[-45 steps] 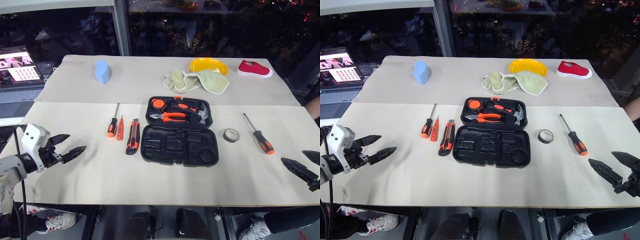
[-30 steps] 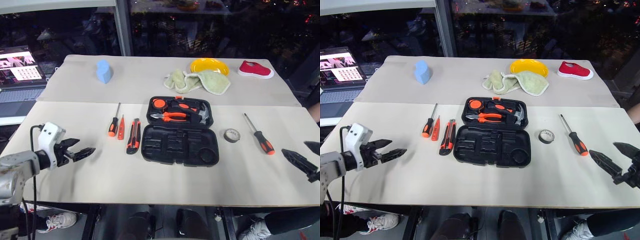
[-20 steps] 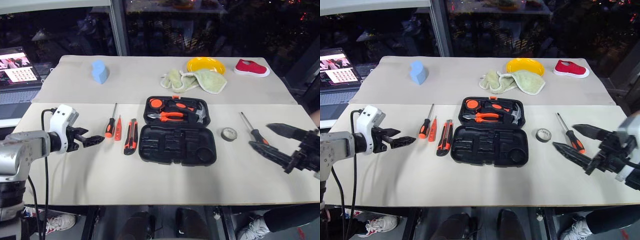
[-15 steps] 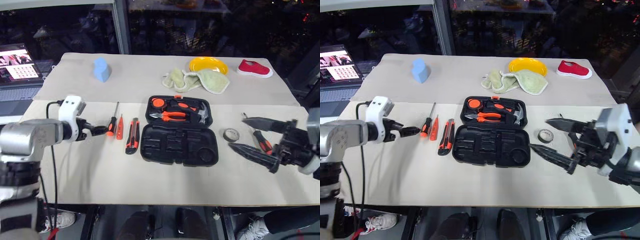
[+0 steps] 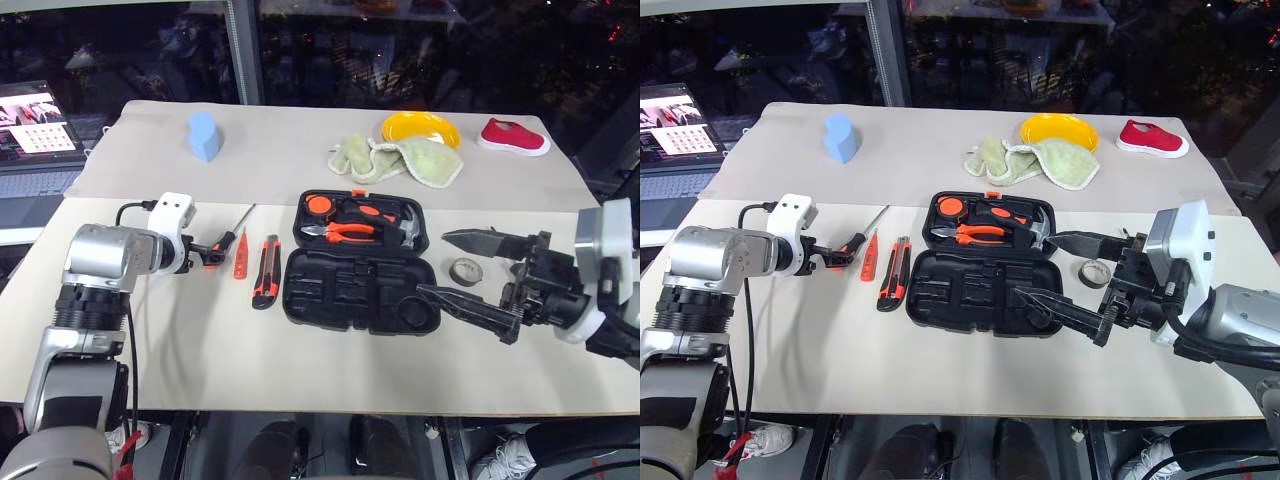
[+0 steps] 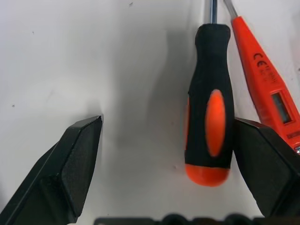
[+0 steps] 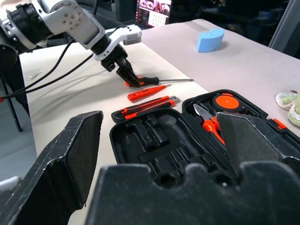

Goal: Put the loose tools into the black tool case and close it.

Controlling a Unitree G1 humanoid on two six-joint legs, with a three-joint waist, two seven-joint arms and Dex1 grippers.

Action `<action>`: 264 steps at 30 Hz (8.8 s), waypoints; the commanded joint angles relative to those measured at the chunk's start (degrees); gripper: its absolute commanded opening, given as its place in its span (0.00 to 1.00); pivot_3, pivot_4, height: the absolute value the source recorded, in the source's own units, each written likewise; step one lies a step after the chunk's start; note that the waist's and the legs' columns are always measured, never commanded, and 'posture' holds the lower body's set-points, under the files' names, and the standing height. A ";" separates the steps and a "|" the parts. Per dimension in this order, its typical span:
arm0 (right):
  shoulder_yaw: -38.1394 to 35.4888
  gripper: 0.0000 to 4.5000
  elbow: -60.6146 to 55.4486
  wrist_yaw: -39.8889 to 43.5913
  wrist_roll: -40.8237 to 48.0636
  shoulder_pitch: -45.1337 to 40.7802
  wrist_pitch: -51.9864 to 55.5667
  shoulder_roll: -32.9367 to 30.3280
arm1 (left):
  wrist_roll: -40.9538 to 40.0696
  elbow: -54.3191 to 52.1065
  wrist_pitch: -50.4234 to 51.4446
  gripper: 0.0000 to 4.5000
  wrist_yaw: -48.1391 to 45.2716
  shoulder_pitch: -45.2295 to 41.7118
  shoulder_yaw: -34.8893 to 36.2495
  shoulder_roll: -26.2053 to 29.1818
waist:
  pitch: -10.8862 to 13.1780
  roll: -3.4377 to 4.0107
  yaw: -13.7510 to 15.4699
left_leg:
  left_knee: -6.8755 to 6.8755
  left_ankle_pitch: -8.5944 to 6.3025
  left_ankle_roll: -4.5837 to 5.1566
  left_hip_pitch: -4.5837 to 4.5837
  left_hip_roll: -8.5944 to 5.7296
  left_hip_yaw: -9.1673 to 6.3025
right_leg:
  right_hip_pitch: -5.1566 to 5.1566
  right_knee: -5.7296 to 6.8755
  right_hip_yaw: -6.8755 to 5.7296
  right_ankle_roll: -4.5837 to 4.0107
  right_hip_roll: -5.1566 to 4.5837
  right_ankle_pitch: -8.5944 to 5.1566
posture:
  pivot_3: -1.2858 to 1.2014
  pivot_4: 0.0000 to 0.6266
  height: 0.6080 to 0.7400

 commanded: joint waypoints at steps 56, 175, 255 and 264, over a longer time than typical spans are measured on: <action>-8.10 1.00 -2.62 -8.37 -6.92 12.00 -1.45 3.62 | 26.93 19.67 -65.70 0.15 -41.75 -16.51 -22.47 -14.55 | 0.02 -0.03 -0.01 | 1.12 0.19 1.08 -1.28 -0.08 0.20 | -0.84 0.10 0.10 0.36 -0.11 0.63 | 0.52 0.24 1.00; -34.98 1.00 12.58 3.41 -14.65 36.98 -2.21 9.65 | -14.15 -23.74 -24.11 0.99 -56.22 8.47 11.01 6.57 | 0.04 0.29 -0.86 | 1.26 -0.03 0.80 -0.51 -0.06 0.25 | 0.06 -0.02 0.18 0.51 -0.03 0.80 | 0.52 0.24 1.00; 22.02 0.22 64.61 15.12 -46.17 -37.65 10.05 -7.76 | -19.31 -28.48 -31.48 1.00 -45.74 5.77 3.33 7.71 | 0.13 0.64 -1.82 | 1.02 0.40 0.85 -1.17 -0.06 0.35 | -0.88 0.07 0.16 0.17 -0.08 0.88 | 0.52 0.24 1.00; 25.94 0.22 39.58 30.03 -39.12 -34.75 2.09 -9.03 | -15.85 -24.16 -35.41 1.00 -54.11 6.71 1.71 12.85 | 0.17 0.84 -2.39 | 1.05 0.39 0.87 -1.15 0.07 0.32 | -0.83 0.04 0.14 0.17 0.10 0.88 | 0.52 0.24 1.00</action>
